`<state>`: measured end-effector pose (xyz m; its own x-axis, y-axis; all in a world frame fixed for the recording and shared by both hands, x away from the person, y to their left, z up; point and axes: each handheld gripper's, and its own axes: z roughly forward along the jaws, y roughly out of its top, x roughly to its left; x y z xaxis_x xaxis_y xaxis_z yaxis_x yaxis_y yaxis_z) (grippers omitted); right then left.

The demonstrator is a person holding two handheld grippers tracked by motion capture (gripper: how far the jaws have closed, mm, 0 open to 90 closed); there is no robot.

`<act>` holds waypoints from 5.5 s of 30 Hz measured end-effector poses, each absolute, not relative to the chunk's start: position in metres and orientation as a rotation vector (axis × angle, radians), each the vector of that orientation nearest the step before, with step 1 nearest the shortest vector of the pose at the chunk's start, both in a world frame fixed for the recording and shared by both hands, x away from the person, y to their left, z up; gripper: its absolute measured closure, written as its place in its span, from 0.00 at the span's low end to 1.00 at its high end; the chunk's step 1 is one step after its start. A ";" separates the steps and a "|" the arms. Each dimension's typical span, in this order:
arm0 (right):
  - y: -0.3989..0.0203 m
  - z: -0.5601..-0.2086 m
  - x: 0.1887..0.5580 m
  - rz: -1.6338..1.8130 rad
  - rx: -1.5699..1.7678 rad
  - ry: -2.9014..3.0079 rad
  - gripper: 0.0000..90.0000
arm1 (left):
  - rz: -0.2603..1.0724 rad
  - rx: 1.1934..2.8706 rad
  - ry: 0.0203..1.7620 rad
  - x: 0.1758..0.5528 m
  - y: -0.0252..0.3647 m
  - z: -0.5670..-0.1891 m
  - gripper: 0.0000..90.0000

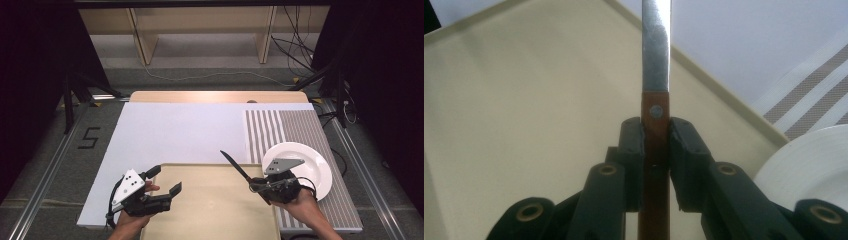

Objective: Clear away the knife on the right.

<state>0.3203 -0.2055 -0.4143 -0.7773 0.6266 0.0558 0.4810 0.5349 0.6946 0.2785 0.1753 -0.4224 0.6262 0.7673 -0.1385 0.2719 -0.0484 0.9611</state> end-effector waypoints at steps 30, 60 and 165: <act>-0.194 -0.437 0.285 1.048 1.039 2.695 0.86 | 0.501 1.625 0.886 0.279 0.175 -0.424 0.14; -0.177 -0.460 0.266 0.728 1.010 2.892 0.86 | 0.503 1.622 0.891 0.279 0.176 -0.424 0.14; -0.204 -0.456 0.289 0.534 0.896 2.783 1.00 | 0.510 1.616 0.877 0.278 0.176 -0.422 0.14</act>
<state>0.2893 -0.2035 -0.4559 -0.8050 0.5911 -0.0504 0.5305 0.7552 0.3851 0.2781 0.1761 -0.4220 0.6237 0.7704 -0.1323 0.2658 -0.0499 0.9627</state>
